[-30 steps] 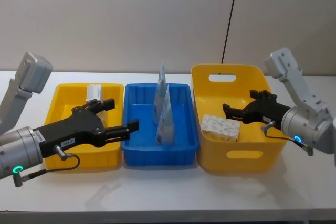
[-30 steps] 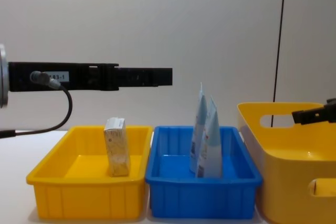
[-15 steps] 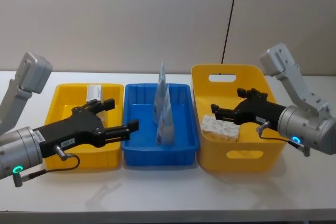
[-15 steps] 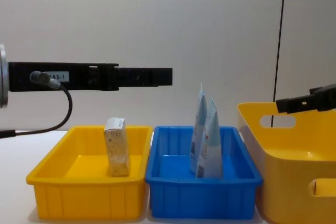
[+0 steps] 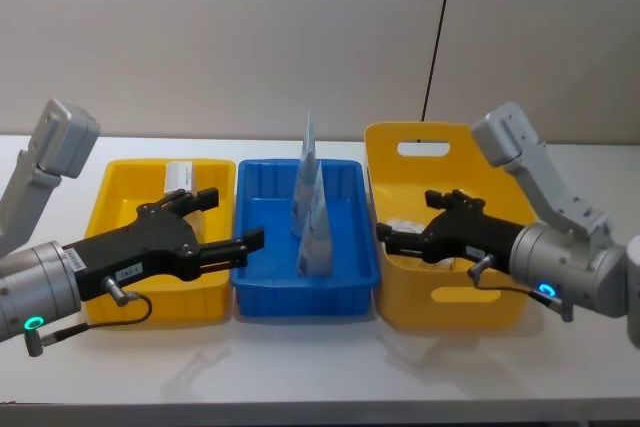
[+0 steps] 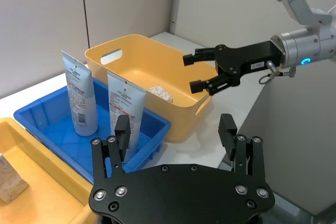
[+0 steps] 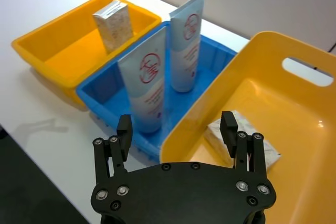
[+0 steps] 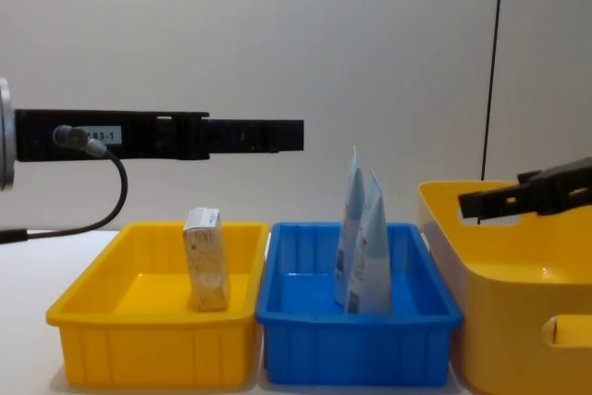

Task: Bimanual collaborative sorting of washing and personal care products

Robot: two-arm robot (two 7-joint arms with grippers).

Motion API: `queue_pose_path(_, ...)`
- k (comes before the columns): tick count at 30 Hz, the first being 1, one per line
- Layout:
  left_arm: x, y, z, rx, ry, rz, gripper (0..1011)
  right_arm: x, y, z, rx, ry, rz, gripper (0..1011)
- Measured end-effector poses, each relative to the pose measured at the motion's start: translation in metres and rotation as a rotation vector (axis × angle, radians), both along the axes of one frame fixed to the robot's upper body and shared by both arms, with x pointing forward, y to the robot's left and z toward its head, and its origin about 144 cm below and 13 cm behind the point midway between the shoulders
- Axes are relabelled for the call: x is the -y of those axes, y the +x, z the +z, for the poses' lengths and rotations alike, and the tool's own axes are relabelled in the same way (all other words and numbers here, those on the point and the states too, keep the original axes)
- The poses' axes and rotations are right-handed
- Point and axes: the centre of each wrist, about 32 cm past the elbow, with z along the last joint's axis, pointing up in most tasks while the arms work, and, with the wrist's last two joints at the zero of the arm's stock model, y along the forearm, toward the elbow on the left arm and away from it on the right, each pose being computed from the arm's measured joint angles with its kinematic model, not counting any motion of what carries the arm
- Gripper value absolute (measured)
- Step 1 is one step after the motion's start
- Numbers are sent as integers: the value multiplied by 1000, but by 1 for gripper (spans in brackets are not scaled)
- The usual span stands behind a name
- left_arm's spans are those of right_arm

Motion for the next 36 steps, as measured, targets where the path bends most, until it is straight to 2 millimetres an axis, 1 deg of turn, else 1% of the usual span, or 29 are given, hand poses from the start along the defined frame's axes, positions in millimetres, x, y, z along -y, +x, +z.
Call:
queue_pose_path(9, 0, 0, 0, 0, 0, 0, 1001, -15, -7, -6, -17, 10, 33, 1002)
queue_pose_path(16, 0, 0, 0, 0, 0, 0, 1001, -26, -9, -10, -21, 17, 46, 1002)
queue_pose_path(26, 0, 0, 0, 0, 0, 0, 1002, -38, -8, -12, -18, 20, 46, 1002)
queue_pose_path(36, 0, 0, 0, 0, 0, 0, 1002, -45, -5, -14, -16, 20, 33, 1002)
